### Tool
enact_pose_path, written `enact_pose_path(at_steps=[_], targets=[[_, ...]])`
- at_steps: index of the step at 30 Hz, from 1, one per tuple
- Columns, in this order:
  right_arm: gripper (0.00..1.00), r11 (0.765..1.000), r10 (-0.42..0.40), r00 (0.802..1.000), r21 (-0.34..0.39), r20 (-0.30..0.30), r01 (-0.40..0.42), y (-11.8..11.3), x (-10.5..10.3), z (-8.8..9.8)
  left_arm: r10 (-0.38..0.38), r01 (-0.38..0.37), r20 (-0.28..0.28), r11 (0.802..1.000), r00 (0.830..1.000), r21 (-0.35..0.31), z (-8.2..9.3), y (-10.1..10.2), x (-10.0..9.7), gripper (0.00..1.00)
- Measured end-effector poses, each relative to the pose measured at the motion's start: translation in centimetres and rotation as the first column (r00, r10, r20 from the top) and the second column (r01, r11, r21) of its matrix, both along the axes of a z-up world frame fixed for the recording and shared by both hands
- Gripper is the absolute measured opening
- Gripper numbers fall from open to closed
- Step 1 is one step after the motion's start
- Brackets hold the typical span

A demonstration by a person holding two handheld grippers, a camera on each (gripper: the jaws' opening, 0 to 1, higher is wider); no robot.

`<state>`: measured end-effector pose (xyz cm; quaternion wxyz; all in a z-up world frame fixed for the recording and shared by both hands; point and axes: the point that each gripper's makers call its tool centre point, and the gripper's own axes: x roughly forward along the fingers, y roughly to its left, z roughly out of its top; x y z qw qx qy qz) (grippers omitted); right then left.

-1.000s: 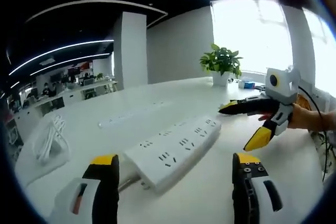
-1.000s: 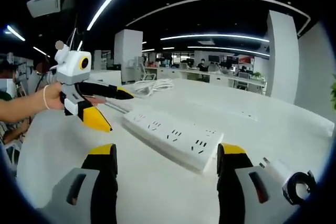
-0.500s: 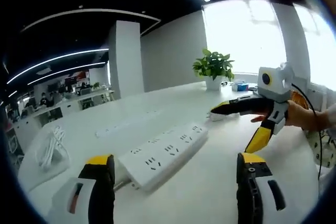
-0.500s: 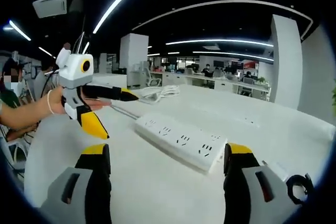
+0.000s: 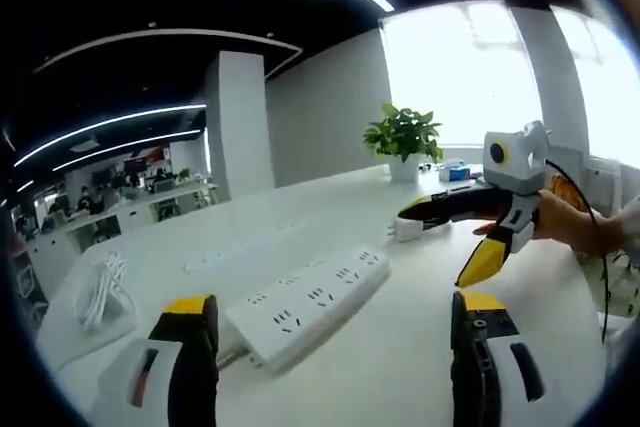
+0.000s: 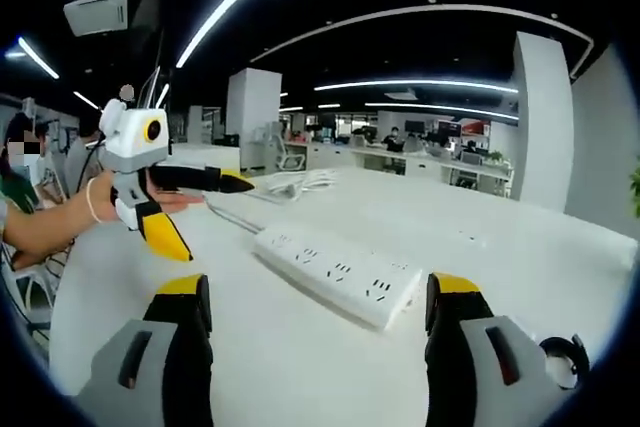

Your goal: Straighten the power strip on the desk, plug the charger into it

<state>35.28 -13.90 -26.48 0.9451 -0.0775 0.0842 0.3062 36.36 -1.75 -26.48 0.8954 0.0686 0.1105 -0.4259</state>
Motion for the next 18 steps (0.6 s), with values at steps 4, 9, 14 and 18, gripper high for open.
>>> enact_pose_path(at_steps=[4,9,14,18], targets=[[0.89,1.000,-0.004,1.000,0.002,0.003,0.004,-0.4,-0.1,0.2,0.009,-0.009,-0.001,1.000,1.000,-0.004,0.2,0.4,-0.1,0.99],[0.89,1.000,-0.008,1.000,-0.004,0.008,0.008,-1.1,-0.6,0.4,0.012,-0.012,0.003,1.000,1.000,-0.012,0.5,0.6,-0.3,0.99],[0.89,1.000,-0.025,1.000,-0.001,0.011,0.025,-2.1,-0.8,0.5,0.010,-0.010,0.005,1.000,1.000,-0.021,0.6,0.7,-0.5,0.99],[0.88,0.999,-0.042,0.999,0.004,0.016,0.042,-3.0,-0.8,0.4,0.010,-0.010,0.003,1.000,1.000,-0.023,0.4,0.8,-0.6,0.99]])
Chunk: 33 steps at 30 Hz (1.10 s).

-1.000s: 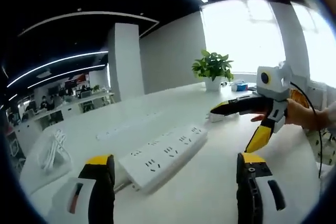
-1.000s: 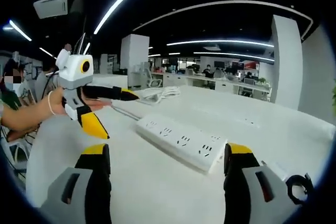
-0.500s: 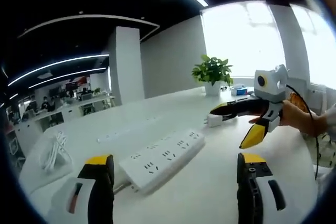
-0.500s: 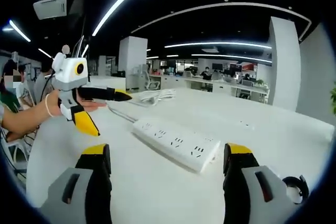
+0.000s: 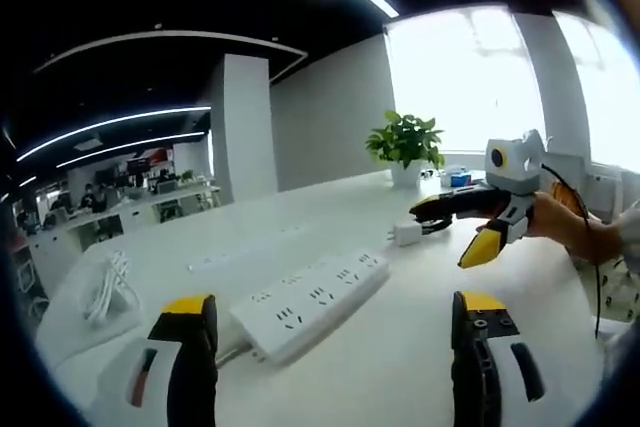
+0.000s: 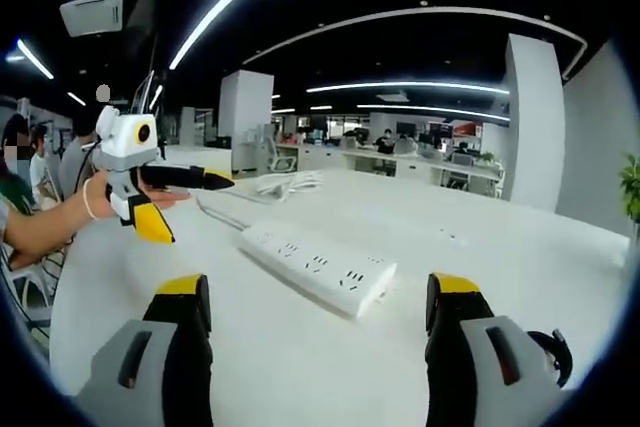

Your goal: Straighten the power strip on the desk, plug the charger into it

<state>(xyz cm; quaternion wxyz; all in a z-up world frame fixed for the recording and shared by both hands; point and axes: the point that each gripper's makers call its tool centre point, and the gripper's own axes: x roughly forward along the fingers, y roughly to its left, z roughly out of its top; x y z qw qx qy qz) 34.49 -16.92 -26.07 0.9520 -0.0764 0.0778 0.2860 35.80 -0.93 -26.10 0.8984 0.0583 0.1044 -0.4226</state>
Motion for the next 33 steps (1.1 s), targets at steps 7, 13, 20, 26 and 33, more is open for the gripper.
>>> enact_pose_path(at_steps=[7,13,20,26,33], targets=[[0.88,0.999,-0.032,0.999,0.004,0.009,0.032,-1.7,0.1,0.3,0.000,0.000,-0.007,1.000,1.000,0.004,-0.4,0.2,-0.2,0.99],[0.87,0.998,-0.062,0.998,-0.005,0.007,0.062,-3.5,0.2,0.3,0.002,-0.002,-0.012,1.000,1.000,0.003,-0.7,0.4,-0.3,0.99],[0.86,0.996,-0.092,0.996,0.002,0.008,0.092,-5.2,0.1,0.4,0.001,-0.001,-0.016,1.000,1.000,-0.003,-0.8,0.5,-0.3,0.99],[0.86,0.994,-0.113,0.994,0.009,0.004,0.113,-6.5,0.3,0.4,-0.001,0.001,-0.019,1.000,1.000,0.000,-1.0,0.4,-0.4,0.99],[0.86,0.991,-0.129,0.992,0.018,0.007,0.129,-7.9,0.4,0.7,-0.001,0.001,-0.019,1.000,1.000,-0.006,-0.9,0.5,-0.5,0.99]])
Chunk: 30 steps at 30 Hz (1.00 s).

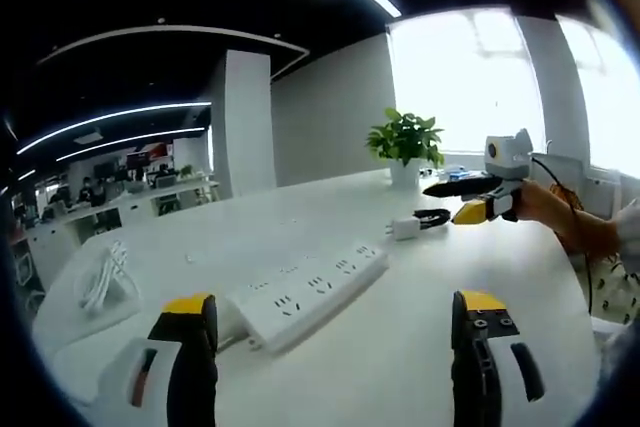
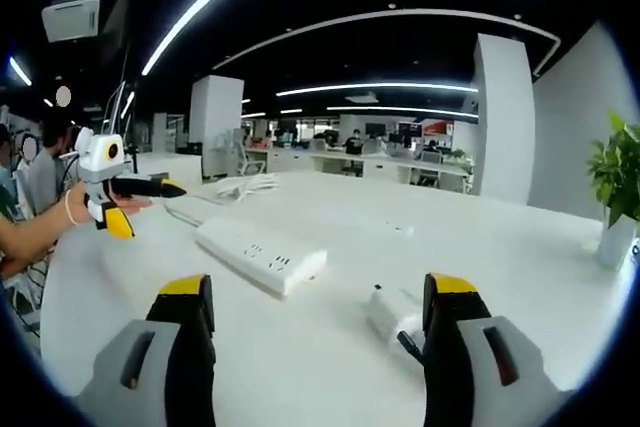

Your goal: Straighten the power strip on the desk, plug the charger into it

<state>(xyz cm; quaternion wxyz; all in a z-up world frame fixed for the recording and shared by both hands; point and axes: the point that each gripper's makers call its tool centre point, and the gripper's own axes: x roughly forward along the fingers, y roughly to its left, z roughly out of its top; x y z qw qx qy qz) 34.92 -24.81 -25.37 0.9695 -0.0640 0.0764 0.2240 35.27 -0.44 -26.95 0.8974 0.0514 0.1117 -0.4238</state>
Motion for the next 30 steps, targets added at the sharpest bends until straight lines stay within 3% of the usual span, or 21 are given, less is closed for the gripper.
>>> enact_pose_path(at_steps=[13,26,30], targets=[[0.83,0.998,-0.043,0.998,0.042,0.037,0.042,-3.9,0.2,0.7,-0.003,0.003,-0.005,1.000,1.000,-0.008,0.0,0.1,-0.3,0.99],[0.81,0.997,-0.066,0.997,0.037,0.030,0.065,-7.0,0.4,-0.2,-0.009,0.009,-0.014,1.000,1.000,-0.012,-0.3,0.0,-0.4,0.99],[0.80,0.998,-0.059,0.997,0.038,0.052,0.058,-7.6,0.4,-0.1,-0.009,0.009,-0.015,1.000,1.000,-0.011,-0.3,0.0,-0.4,0.99]])
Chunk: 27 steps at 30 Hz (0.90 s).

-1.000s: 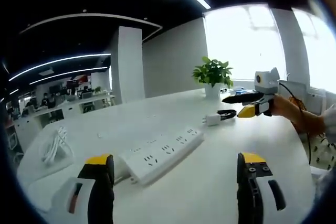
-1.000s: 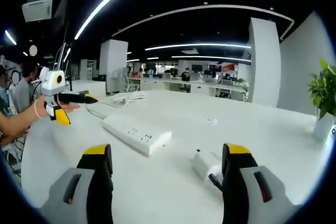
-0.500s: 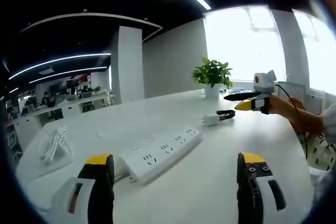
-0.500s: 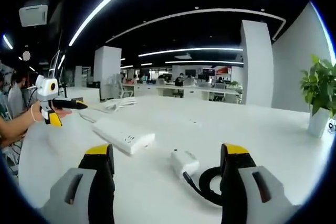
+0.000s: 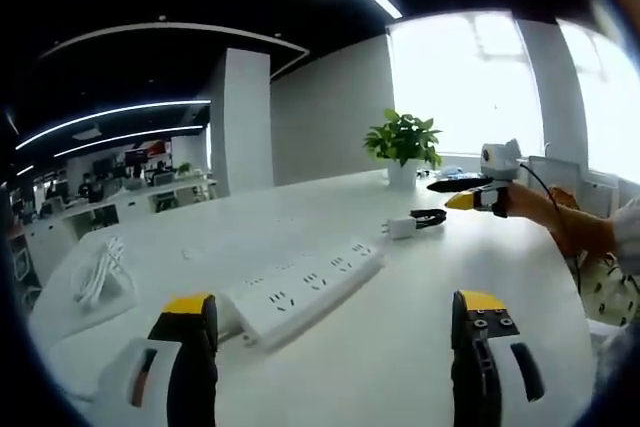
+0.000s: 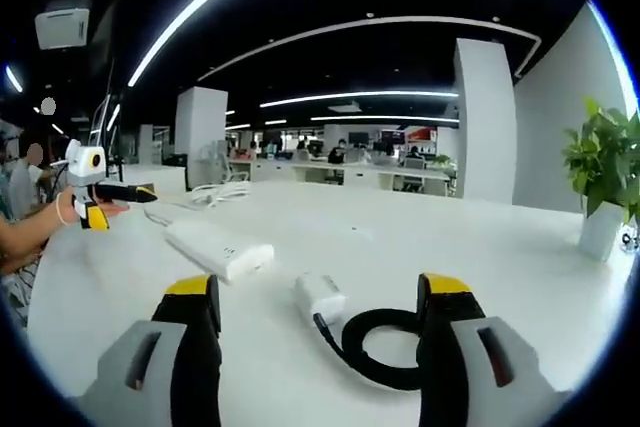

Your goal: Straighten the power strip on the desk, plug the charger into it

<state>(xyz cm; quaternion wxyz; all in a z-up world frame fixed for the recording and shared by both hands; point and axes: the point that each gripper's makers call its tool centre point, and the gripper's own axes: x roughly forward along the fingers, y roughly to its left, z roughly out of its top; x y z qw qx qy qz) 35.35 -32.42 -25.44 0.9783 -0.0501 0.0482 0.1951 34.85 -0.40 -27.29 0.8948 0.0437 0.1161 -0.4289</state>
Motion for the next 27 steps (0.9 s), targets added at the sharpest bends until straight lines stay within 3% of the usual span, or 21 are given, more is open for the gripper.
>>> enact_pose_path(at_steps=[22,27], targets=[[0.78,0.998,0.039,0.998,0.048,0.052,-0.041,-3.3,0.4,0.4,-0.004,0.004,-0.012,1.000,1.000,-0.013,0.0,-0.1,-0.5,0.99],[0.78,0.997,0.056,0.998,0.048,0.028,-0.057,-3.9,0.8,-0.2,-0.008,0.008,-0.014,1.000,1.000,-0.015,0.0,-0.4,-0.6,0.99]])
